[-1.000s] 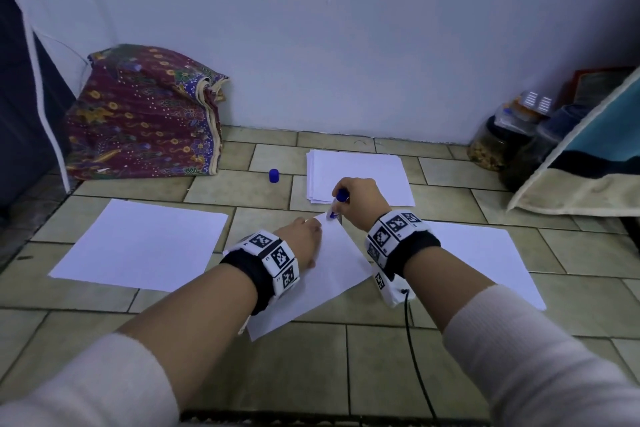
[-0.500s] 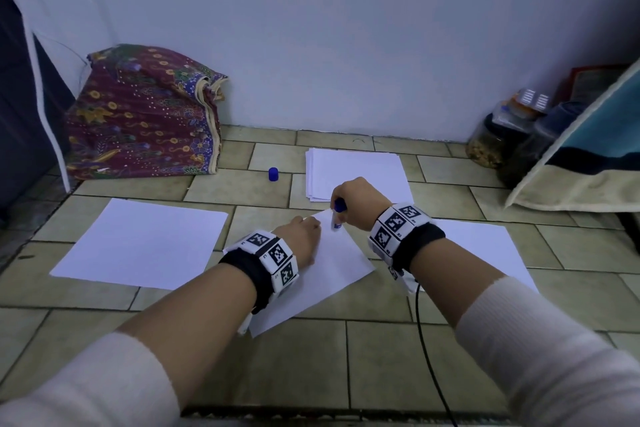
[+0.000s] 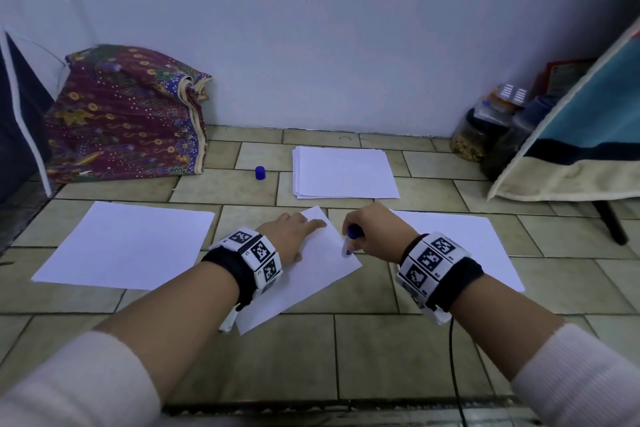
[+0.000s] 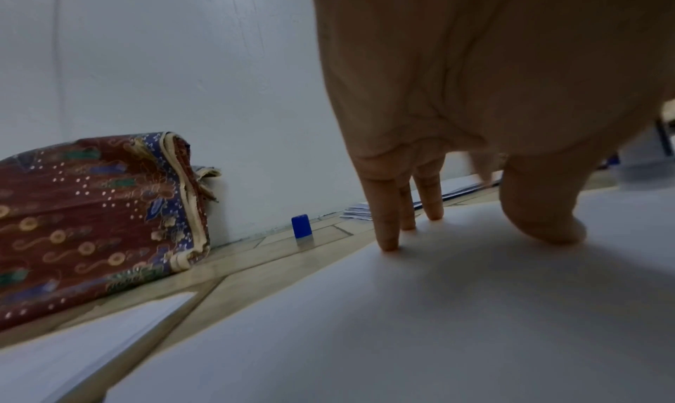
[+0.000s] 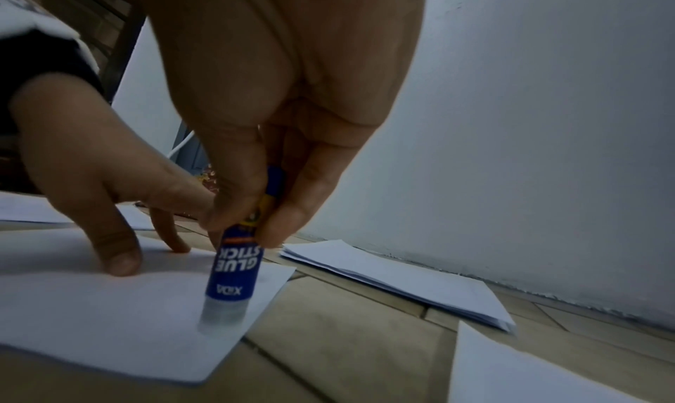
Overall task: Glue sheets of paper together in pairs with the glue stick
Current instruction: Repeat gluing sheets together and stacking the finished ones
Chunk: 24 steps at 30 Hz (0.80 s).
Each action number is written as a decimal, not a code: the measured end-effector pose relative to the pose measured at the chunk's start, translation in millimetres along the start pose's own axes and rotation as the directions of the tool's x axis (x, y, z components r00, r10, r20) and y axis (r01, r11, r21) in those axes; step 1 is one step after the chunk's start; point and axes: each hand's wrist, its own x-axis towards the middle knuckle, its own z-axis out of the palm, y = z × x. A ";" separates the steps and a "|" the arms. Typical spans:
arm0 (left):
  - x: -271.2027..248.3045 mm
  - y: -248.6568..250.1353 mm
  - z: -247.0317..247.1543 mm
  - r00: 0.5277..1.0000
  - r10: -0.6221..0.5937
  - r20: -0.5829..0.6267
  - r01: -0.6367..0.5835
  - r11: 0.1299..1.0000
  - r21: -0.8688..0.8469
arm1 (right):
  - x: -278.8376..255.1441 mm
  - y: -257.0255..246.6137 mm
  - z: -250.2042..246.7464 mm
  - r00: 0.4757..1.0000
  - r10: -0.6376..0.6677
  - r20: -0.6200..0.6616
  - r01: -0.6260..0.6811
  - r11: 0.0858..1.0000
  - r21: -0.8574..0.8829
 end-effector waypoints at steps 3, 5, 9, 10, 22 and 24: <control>-1.5 0.3 -0.6 1.000 0.019 0.019 -0.019 0.999 0.037 | -6.9 2.5 0.9 1.000 -0.020 -0.001 0.020 1.000 -0.005; -0.4 0.7 -1.1 0.999 0.022 0.040 -0.025 0.996 0.088 | -8.6 3.6 1.1 1.000 -0.025 0.004 0.025 0.999 -0.024; -0.8 0.3 -1.2 0.998 0.030 0.062 -0.038 0.989 0.144 | -10.3 3.8 -1.3 0.999 -0.028 0.033 0.030 0.998 -0.063; -1.5 0.4 -1.2 0.998 0.030 0.060 -0.039 0.987 0.157 | -10.9 3.1 -2.5 0.999 -0.028 0.047 0.031 0.997 -0.070; -14.6 -0.6 3.9 0.989 0.123 -0.083 -0.117 0.991 0.071 | 13.2 15.6 -2.6 0.954 0.103 -0.282 -0.054 0.983 0.177; -14.6 -2.0 1.5 0.991 0.108 -0.074 -0.101 0.991 0.091 | 21.6 12.3 0.0 0.952 0.125 -0.280 -0.072 0.979 0.193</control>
